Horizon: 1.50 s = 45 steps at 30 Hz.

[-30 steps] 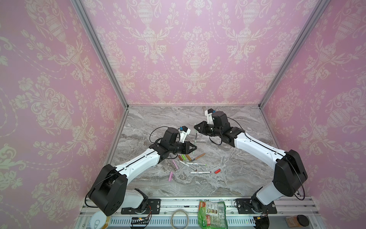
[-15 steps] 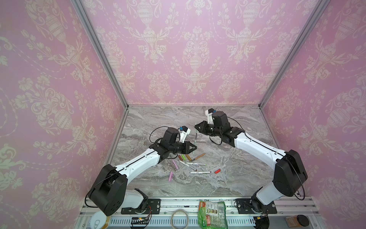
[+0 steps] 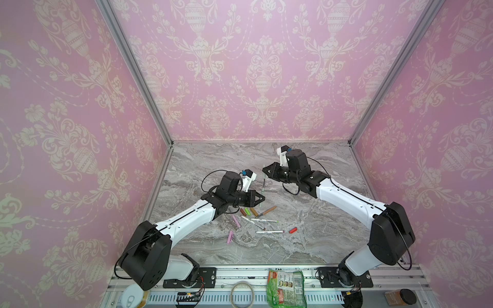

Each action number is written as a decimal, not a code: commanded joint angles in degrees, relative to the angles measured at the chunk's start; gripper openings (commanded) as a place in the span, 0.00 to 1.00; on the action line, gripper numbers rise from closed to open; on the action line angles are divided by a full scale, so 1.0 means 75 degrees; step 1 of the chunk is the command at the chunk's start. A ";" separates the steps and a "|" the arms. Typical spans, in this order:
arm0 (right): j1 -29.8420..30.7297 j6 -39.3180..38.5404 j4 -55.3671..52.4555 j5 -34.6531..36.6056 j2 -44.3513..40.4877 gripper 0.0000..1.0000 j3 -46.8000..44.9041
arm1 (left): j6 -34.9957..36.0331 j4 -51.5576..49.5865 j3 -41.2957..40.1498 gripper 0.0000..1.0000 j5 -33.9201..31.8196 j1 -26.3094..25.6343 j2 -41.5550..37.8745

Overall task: Insert pens into pen caps
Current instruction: Put on the pen cap to the pen.

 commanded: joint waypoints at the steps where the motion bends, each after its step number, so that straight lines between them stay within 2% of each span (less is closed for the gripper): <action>1: -0.0008 -0.0197 -0.0011 0.0113 -0.0282 0.09 -0.0090 | -0.0025 0.0088 0.0138 0.00 -0.0054 -0.0062 -0.0150; 25: -0.0002 -0.0302 -0.0026 0.0062 -0.0168 0.10 -0.0159 | -0.0120 0.0113 0.0299 0.00 -0.0095 -0.0096 -0.0152; 31: 0.0004 -0.0296 0.0029 -0.0003 -0.0249 0.10 -0.0559 | -0.0150 0.0171 0.0359 0.00 -0.0125 -0.0096 -0.0036; 45: 0.0014 -0.0097 0.0236 0.0032 -0.0696 0.09 -0.0950 | -0.0442 0.0805 0.0126 0.00 -0.0782 -0.0098 -0.0089</action>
